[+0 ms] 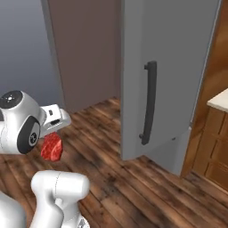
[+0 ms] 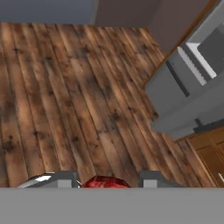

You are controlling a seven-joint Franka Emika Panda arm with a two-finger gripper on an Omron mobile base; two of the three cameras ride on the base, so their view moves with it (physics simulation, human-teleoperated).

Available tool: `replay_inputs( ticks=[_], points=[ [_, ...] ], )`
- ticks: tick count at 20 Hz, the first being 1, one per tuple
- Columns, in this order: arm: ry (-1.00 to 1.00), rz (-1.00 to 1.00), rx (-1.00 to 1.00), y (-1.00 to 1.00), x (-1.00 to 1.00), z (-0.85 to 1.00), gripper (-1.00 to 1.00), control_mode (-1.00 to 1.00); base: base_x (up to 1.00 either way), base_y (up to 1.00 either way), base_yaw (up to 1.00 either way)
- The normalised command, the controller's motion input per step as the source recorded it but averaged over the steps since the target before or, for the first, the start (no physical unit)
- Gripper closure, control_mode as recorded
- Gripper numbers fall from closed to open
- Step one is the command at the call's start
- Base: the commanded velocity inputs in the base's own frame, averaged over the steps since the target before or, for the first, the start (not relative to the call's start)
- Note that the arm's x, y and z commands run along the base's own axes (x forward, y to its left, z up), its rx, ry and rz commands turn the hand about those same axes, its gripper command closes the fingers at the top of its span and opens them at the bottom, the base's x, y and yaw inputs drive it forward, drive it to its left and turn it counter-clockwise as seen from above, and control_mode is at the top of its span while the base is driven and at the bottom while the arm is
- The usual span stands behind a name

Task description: Place the steak on the counter behind the older steak on the same shelf of the fridge to maintain FIFO order. Close the fridge door when finished.

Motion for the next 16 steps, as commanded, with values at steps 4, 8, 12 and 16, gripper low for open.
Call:
replay_inputs(
  ticks=[4,8,12,16],
  points=[
    [0.00,0.00,0.00,0.00,0.00,0.00,1.00,1.00,0.77,0.53,-0.06],
    [0.00,0.00,0.00,0.00,0.00,0.00,1.00,1.00,0.95,0.69,-0.22],
    [0.00,0.00,0.00,0.00,0.00,0.00,1.00,1.00,0.92,0.48,-0.32],
    [0.00,0.00,0.00,0.00,0.00,0.00,1.00,1.00,0.89,0.29,-0.36]
  ],
)
